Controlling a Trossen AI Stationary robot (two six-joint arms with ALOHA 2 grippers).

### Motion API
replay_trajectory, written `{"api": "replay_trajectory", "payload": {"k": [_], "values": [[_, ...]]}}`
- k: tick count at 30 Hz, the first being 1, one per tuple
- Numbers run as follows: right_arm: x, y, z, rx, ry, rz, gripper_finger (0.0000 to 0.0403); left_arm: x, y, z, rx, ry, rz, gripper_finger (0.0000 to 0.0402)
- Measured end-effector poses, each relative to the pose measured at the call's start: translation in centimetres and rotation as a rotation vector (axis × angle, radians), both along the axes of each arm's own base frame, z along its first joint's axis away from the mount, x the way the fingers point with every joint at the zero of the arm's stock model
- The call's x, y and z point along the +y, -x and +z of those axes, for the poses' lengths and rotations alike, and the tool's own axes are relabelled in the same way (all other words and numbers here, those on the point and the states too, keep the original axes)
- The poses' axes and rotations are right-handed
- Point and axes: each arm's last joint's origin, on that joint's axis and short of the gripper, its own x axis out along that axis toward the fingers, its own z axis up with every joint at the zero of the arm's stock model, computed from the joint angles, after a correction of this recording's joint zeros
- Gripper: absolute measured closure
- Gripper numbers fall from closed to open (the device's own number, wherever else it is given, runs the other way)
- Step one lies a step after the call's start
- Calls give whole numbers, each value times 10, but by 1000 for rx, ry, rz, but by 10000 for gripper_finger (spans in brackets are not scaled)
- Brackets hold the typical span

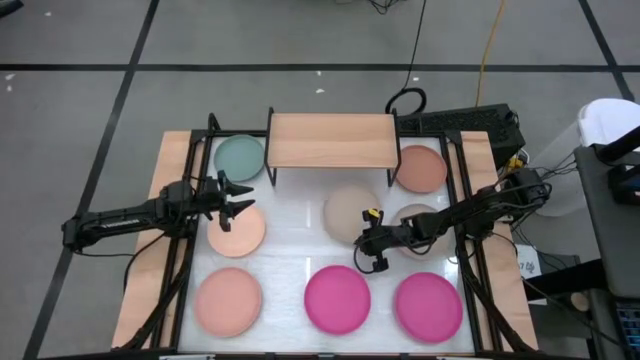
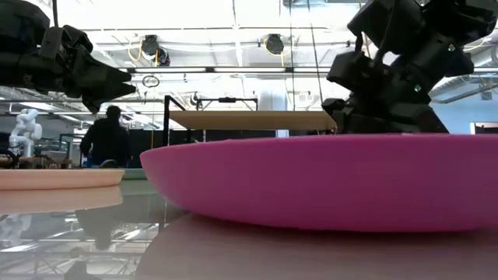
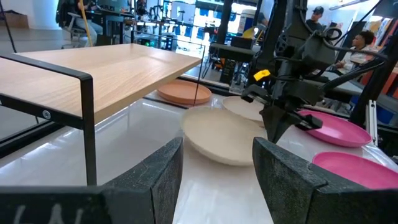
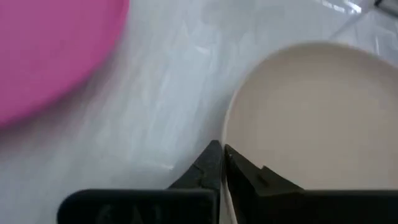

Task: Place and stack plates onto a shelf
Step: Put the light brown plate on the shelf

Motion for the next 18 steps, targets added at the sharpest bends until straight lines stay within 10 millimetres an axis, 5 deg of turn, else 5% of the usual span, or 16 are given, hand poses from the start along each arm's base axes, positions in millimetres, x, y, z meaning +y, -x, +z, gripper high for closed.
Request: {"api": "replay_trajectory", "payload": {"k": [6, 18], "values": [[12, -8, 24, -161, -14, 51, 402, 0, 0, 0, 1, 0, 0, 204], [17, -10, 139, -552, 18, 82, 401, 0, 0, 0, 0, 0, 0, 204]]}}
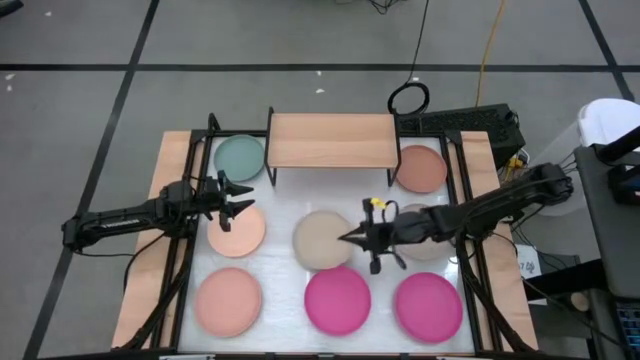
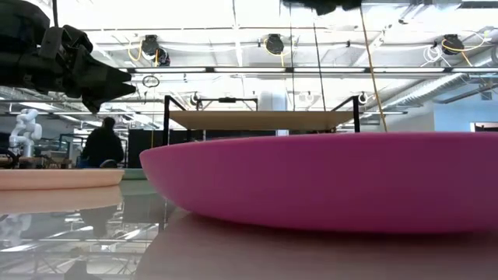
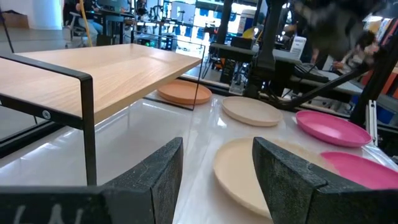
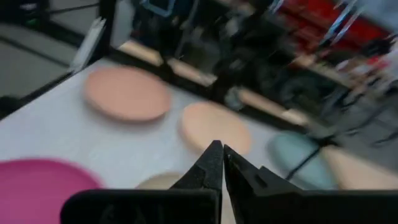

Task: Place and stack plates onto a shelf
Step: Put the light brown plate on the shelf

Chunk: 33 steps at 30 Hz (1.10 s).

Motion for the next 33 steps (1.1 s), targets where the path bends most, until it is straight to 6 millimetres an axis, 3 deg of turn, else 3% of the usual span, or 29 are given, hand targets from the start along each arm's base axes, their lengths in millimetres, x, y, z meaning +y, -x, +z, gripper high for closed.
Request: {"api": "replay_trajectory", "payload": {"k": [4, 7, 12, 18, 23, 27, 33], "values": [[-7, 11, 21, -50, 10, -13, 402, 0, 0, 0, 0, 0, 0, 204], [-8, 16, 16, 25, 11, -15, 402, 0, 0, -1, 5, 1, 0, 204], [-5, 6, -19, 249, 7, -23, 379, 0, 0, 0, -1, 0, 0, 204], [4, -7, -79, 557, 88, 47, 280, 0, 0, 0, 0, 0, 0, 204], [8, -12, -103, 638, 224, 51, 209, 0, 0, 0, 0, 0, 0, 204], [8, -15, -113, 657, 311, 48, 193, 0, 0, 0, 1, 0, 0, 204], [3, -20, -132, 720, 342, 47, 206, 0, 0, 0, -1, 0, 0, 204]]}}
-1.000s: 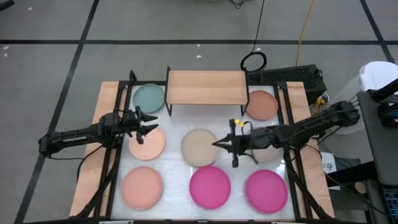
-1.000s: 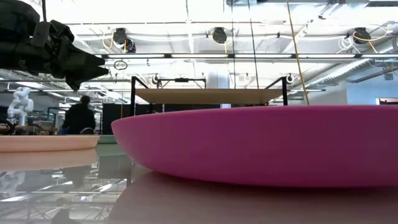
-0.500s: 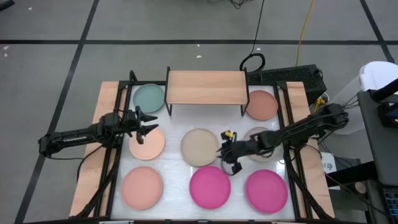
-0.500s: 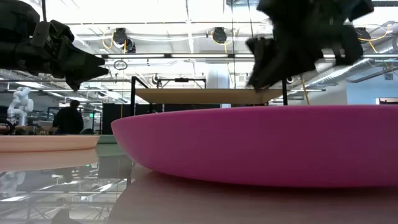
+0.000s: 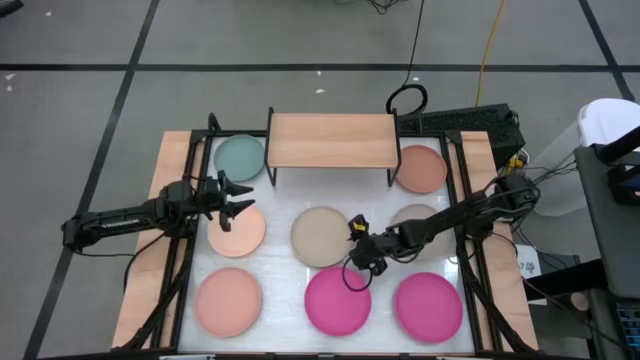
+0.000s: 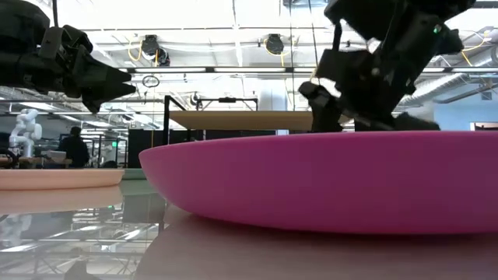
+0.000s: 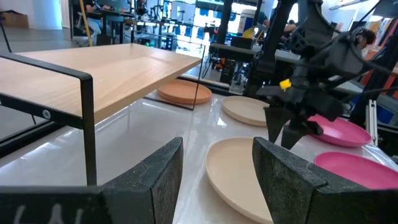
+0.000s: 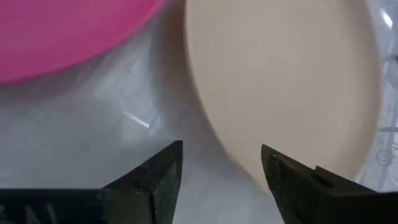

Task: Place and stack plates onto a shelf
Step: Put the light brown plate on the shelf

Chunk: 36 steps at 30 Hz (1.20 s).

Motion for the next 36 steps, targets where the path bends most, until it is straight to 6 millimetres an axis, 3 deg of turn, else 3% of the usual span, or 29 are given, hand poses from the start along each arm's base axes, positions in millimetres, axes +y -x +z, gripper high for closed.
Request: {"api": "replay_trajectory", "payload": {"k": [6, 14, 21, 28, 32, 36], "values": [[0, -1, -10, 34, 12, 4, 250, 0, 0, 0, 1, 0, 0, 204], [0, -1, -4, 12, 26, 15, 389, 0, 0, 0, 0, 0, 0, 204], [5, -4, 15, -111, -45, 4, 399, 0, 0, 0, 0, 0, 0, 204], [13, -4, 55, -358, -88, 16, 401, 0, 0, 0, -4, 3, 0, 204], [8, 1, 96, -607, -42, -94, 401, 0, 0, 1, -9, 4, 0, 204], [-15, 13, 143, -877, -35, -296, 402, 0, 0, 4, -40, -4, 0, 204]]}}
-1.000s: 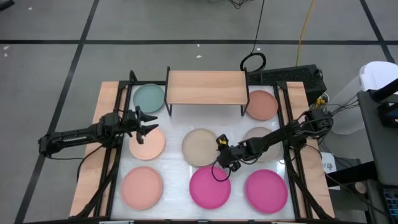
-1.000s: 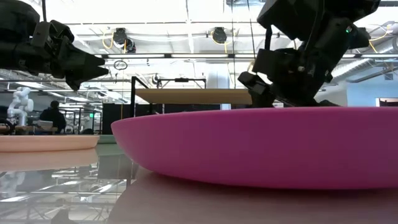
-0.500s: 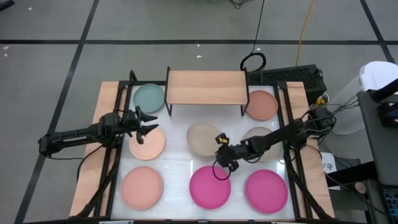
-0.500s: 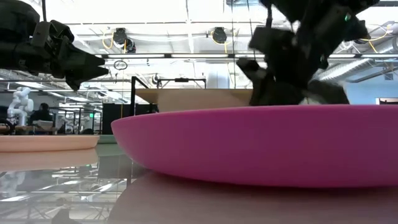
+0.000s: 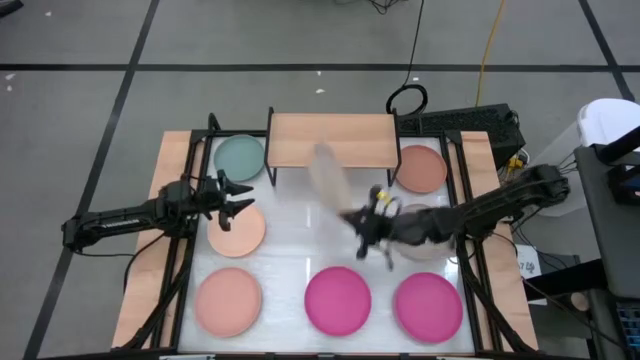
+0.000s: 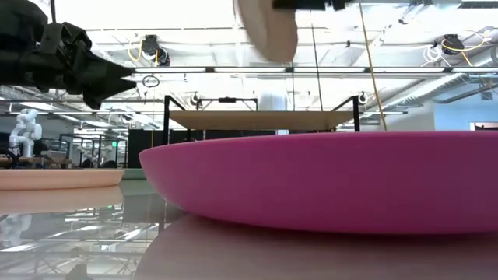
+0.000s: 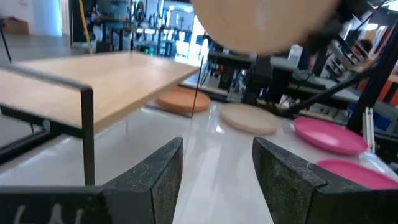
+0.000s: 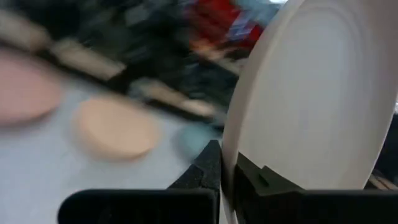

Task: Place and stack plates onto a shelf
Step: Put the light brown plate on the shelf

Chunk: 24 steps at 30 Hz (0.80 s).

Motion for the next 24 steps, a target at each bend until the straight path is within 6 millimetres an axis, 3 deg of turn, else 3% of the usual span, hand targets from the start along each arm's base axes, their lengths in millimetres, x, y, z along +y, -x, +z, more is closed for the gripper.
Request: {"api": "replay_trajectory", "payload": {"k": [5, 12, 17, 24], "values": [[-43, 14, 42, -46, -54, -163, 402, 0, 0, 4, -50, 25, -1, 204], [-84, 14, 97, 87, -136, -164, 402, 0, 1, 11, -115, 11, -3, 204], [-117, 12, 95, 328, -161, -197, 402, -1, 2, 20, -210, -18, -3, 204], [-145, -1, 61, 524, -203, -232, 403, 3, 8, 36, -368, -83, 170, 204]]}}
